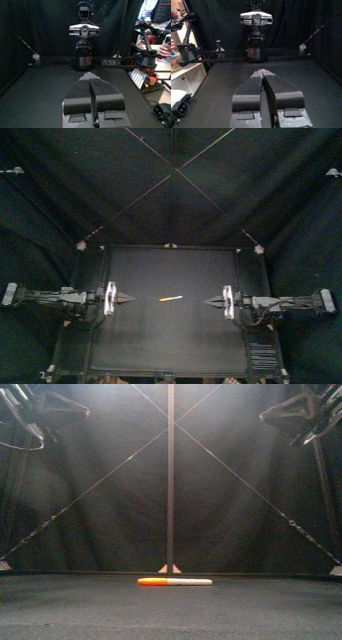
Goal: Uncap the pen
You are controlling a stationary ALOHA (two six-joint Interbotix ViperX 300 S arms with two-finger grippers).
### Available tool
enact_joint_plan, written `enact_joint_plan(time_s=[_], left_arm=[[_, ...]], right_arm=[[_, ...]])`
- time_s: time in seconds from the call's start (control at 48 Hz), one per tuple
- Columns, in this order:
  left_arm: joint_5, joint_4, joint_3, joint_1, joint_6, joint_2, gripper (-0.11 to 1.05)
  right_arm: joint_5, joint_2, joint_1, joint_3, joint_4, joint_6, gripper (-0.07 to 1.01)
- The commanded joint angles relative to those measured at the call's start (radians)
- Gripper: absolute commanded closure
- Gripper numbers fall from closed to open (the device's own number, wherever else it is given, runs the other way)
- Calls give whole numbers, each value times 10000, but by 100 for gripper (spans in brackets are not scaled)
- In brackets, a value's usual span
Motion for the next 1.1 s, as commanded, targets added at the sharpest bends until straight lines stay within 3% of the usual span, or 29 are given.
enact_joint_plan(time_s=[0.021,0.292,0.396,0.479,0.583,0.729,0.833,1.104], left_arm=[[-107,0,-15,31,46,690,101],[-169,-15,-46,61,31,2454,86],[-199,-15,-31,107,15,3083,76],[-199,-31,0,107,15,3451,67],[-184,-31,15,107,15,3666,56],[-184,-31,61,107,15,3697,43],[-184,-46,107,107,15,3697,36],[-153,-31,153,107,15,3697,31]], right_arm=[[-169,675,-138,-77,-15,-15,95],[-537,4280,-1258,-782,-31,-77,87],[-537,5875,-1687,-1365,-291,-107,82],[-537,7210,-2040,-1963,-767,15,68],[-522,8283,-2301,-2531,-1028,77,47],[-445,9526,-2393,-3267,-1197,15,15],[-414,10109,-2424,-3605,-1427,31,-1],[-230,11075,-2500,-4065,-1549,46,2]])
